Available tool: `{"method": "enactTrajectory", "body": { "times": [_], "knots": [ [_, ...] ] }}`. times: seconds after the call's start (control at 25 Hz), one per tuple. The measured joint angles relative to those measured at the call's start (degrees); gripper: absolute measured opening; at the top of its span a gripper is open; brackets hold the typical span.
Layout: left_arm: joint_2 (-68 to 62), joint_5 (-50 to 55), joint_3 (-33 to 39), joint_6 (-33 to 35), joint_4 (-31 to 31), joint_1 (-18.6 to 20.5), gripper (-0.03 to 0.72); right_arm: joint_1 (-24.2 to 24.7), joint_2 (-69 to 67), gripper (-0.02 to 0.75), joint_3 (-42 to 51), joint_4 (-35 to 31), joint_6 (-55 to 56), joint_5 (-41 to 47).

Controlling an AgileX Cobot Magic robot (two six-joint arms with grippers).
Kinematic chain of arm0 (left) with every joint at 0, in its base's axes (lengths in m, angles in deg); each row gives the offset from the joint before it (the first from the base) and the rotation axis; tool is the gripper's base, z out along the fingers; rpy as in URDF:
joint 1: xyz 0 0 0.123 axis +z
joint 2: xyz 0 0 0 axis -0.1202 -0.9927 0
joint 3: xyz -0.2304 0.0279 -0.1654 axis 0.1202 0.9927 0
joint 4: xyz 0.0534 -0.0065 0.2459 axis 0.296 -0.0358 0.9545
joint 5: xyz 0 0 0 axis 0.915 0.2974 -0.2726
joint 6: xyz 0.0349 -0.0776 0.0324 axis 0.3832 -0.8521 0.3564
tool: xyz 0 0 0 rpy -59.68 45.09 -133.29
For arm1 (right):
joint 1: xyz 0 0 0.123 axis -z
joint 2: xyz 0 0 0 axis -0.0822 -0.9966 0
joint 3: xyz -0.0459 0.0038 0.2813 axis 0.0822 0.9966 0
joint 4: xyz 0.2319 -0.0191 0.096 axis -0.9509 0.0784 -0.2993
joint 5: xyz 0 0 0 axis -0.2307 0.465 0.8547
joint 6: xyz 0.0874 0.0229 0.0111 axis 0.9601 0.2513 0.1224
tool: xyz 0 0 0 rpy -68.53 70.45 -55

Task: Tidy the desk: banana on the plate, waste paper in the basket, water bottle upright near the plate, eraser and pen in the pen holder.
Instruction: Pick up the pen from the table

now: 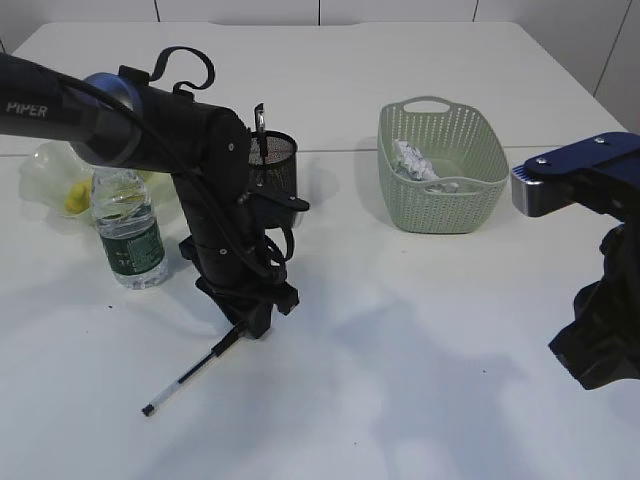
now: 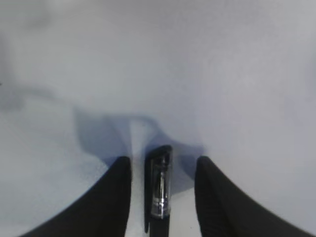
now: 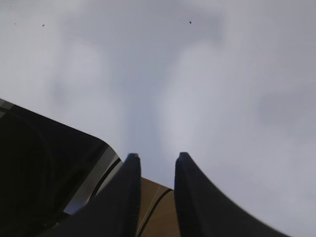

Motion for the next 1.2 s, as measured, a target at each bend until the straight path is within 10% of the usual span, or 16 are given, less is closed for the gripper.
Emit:
{"method": "enactTrajectory", "body": {
  "times": [0.32, 1.2],
  "knots": [
    [-0.03, 2.04, 0.00, 0.00, -0.33, 0.00, 0.073, 0.00, 0.00, 0.183, 0.00, 0.00, 0.00, 0.12],
    [11.04, -4.00, -10.77, -0.04, -0.71, 3.94, 0.067, 0.00, 0.00, 0.183, 0.00, 0.00, 0.10, 0.12]
  ]
}}
